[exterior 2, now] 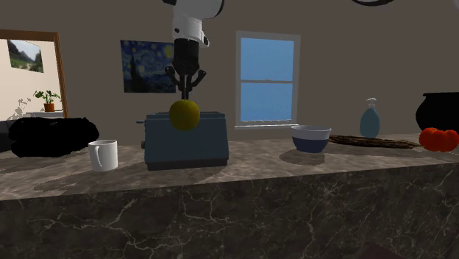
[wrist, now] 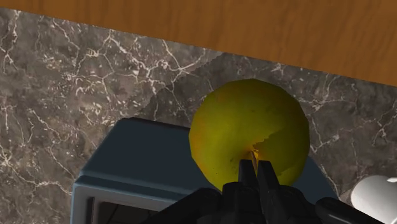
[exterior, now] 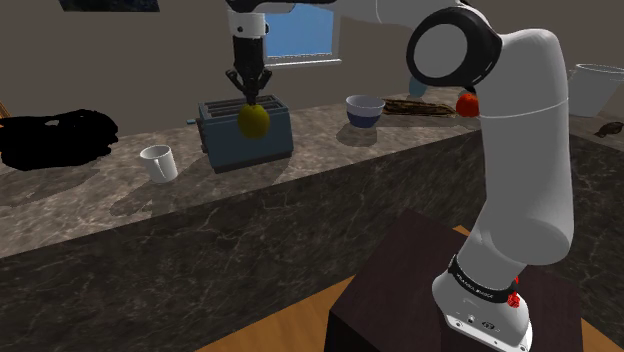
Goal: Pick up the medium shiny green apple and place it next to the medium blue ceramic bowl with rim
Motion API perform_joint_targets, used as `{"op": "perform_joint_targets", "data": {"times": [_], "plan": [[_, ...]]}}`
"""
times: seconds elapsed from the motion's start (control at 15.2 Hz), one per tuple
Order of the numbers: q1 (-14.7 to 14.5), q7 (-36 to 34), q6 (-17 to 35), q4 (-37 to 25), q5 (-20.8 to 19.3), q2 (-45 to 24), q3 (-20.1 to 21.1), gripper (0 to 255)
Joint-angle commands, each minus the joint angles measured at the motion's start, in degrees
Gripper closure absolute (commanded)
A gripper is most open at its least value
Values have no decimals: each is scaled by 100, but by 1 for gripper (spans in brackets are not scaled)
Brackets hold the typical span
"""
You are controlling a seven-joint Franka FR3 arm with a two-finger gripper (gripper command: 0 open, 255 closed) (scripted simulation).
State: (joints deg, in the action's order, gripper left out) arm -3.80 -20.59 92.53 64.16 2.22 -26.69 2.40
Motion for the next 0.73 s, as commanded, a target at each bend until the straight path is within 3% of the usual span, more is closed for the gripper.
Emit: {"op": "perform_joint_targets", "data": {"times": [0.0,0.26,0.66], "plan": [[-3,-11,-214,-281,-3,-69,1,255],[-10,-29,-578,-803,-9,-226,2,255],[509,652,-139,578,101,678,-169,255]]}}
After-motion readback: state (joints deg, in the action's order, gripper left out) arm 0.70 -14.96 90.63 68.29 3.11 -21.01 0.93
